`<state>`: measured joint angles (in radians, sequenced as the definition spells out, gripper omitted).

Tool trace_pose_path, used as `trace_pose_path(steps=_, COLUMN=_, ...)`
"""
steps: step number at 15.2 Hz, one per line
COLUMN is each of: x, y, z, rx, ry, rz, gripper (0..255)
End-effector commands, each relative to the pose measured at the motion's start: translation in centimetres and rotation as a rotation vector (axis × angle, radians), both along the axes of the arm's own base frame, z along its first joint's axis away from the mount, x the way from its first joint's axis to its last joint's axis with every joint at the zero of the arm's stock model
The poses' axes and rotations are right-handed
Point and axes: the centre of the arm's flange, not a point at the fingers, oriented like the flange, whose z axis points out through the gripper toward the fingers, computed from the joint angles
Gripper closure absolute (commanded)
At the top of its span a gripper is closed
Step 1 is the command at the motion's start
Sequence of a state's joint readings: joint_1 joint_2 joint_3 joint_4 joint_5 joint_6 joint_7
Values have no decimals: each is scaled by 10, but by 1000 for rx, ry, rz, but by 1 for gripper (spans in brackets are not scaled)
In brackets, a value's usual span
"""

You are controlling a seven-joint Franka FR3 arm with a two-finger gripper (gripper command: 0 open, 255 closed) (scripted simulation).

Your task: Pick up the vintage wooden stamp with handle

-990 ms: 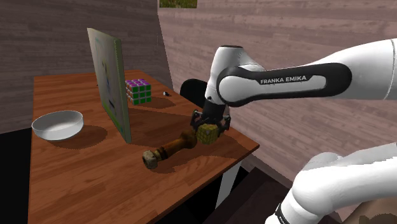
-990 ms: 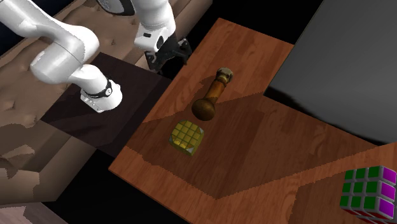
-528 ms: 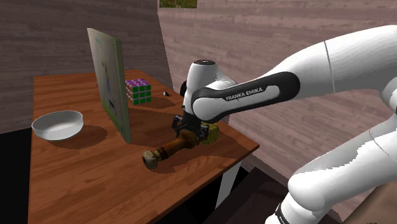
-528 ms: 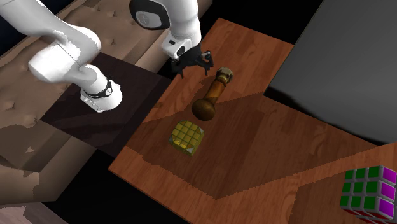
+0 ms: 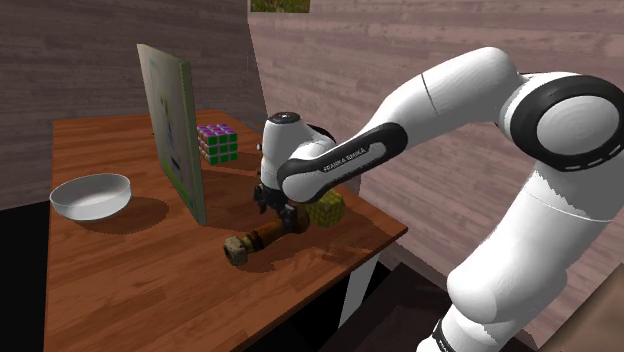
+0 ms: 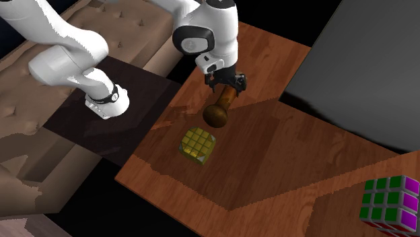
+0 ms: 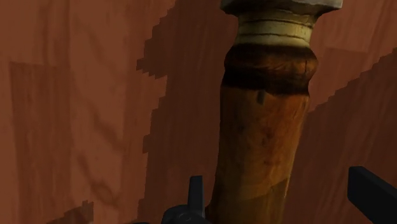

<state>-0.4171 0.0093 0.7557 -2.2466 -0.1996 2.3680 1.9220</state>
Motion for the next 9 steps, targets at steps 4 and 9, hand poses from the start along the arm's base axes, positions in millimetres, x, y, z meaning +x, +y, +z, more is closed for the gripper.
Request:
trace_pose_path(steps=4, x=3, y=1, z=-26, rx=0, ry=-5, rz=-24, gripper=0)
trace_pose_path(steps=9, x=3, y=1, z=-41, rx=0, ry=-5, rz=-24, gripper=255)
